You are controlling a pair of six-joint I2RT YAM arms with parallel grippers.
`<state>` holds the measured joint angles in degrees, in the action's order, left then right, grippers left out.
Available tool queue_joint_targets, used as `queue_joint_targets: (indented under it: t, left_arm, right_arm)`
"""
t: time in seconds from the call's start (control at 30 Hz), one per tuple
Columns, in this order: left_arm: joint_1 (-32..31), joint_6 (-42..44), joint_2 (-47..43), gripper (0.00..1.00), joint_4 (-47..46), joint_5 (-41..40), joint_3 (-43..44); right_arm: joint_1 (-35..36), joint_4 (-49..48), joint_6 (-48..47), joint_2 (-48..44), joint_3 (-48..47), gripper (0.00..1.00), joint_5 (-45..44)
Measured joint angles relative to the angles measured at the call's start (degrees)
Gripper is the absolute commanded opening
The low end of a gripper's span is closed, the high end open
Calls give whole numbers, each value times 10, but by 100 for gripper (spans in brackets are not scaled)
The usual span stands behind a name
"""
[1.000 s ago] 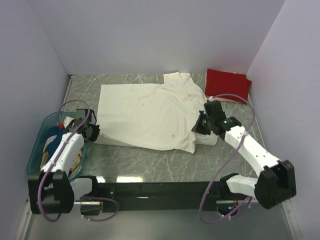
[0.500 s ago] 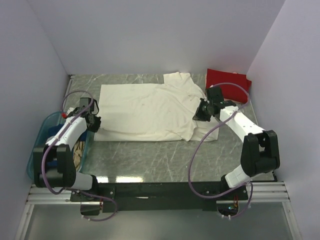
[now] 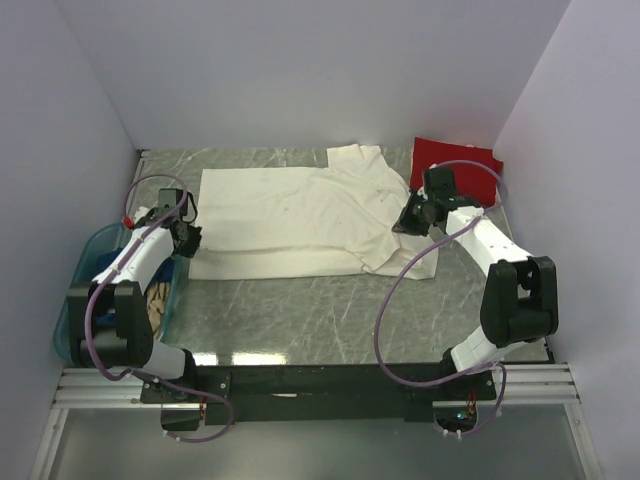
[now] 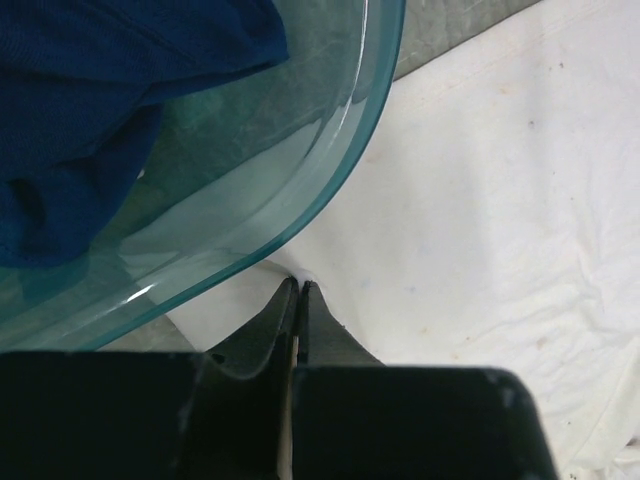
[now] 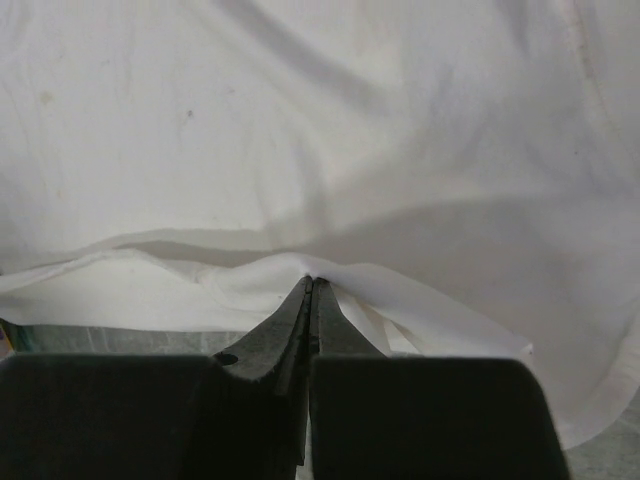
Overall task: Fold and stack the t-shirts
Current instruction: Fold the tshirt
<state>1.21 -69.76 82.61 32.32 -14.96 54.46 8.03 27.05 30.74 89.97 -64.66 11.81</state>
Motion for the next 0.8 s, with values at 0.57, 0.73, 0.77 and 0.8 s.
queue_joint_targets:
  t: [0.57, 0.73, 0.77, 0.8]
  left_arm:
    - [9, 15, 41, 1, -9, 0, 29]
    - [10, 18, 62, 1, -14, 0, 37]
    - [11, 19, 66, 1, -16, 0, 39]
    - [11, 21, 70, 1, -18, 0, 40]
  right_arm:
    - [-9, -8, 0, 42, -29, 0, 12]
    - [-12, -9, 0, 50, -37, 0, 13]
    - [-13, -9, 0, 51, -37, 0, 13]
    - [-15, -9, 0, 52, -37, 0, 14]
